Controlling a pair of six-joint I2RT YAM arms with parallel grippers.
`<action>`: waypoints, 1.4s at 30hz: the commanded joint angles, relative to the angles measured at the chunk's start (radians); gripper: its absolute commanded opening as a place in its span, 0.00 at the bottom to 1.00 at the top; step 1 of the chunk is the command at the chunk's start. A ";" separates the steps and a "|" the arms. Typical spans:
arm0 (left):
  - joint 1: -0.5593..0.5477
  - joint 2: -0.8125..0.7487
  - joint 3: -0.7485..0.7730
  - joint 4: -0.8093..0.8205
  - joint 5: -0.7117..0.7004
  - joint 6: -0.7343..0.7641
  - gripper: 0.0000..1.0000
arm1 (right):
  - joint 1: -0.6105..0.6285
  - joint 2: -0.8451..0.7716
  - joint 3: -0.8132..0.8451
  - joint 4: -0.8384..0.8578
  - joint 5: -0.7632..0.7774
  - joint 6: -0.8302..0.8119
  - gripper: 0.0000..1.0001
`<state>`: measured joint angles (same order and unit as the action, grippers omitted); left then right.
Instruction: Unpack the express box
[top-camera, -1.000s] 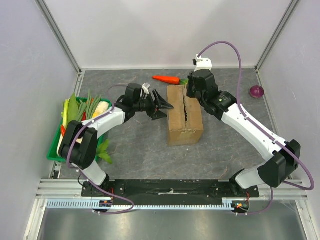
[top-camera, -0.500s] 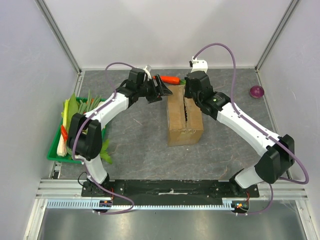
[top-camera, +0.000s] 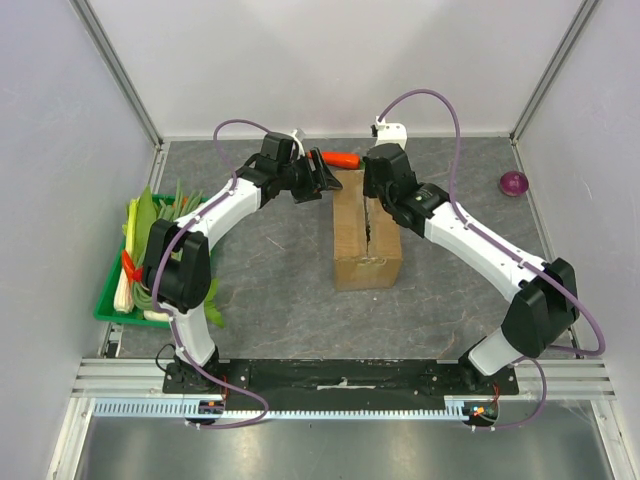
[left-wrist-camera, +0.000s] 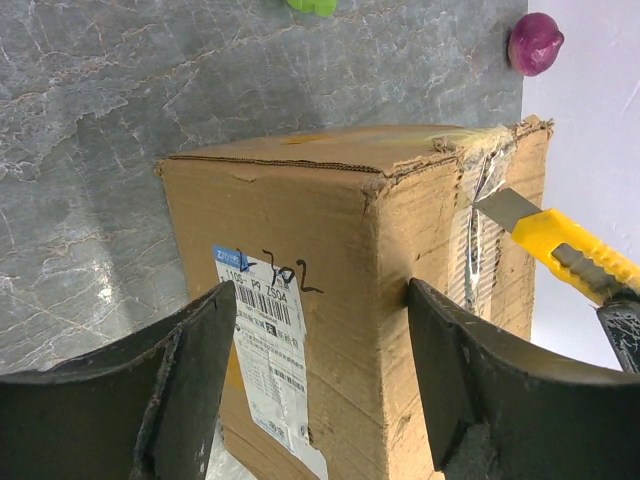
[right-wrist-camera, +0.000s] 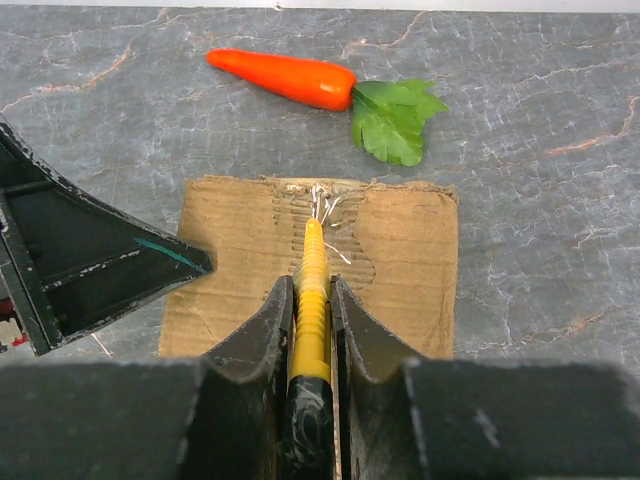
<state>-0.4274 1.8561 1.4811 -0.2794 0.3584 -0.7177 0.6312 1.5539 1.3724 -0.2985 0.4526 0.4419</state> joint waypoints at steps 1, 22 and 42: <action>0.007 0.008 0.008 -0.038 -0.039 0.060 0.74 | 0.004 0.008 0.002 0.041 0.034 0.015 0.00; 0.022 0.023 -0.034 0.026 0.048 -0.133 0.54 | 0.035 0.075 0.092 -0.050 0.070 0.034 0.00; 0.022 0.023 -0.064 0.089 -0.012 -0.247 0.41 | 0.090 0.089 0.185 -0.281 0.127 0.127 0.00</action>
<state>-0.4137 1.8561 1.4258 -0.1696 0.4465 -0.9390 0.6956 1.6680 1.5280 -0.4931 0.5747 0.5251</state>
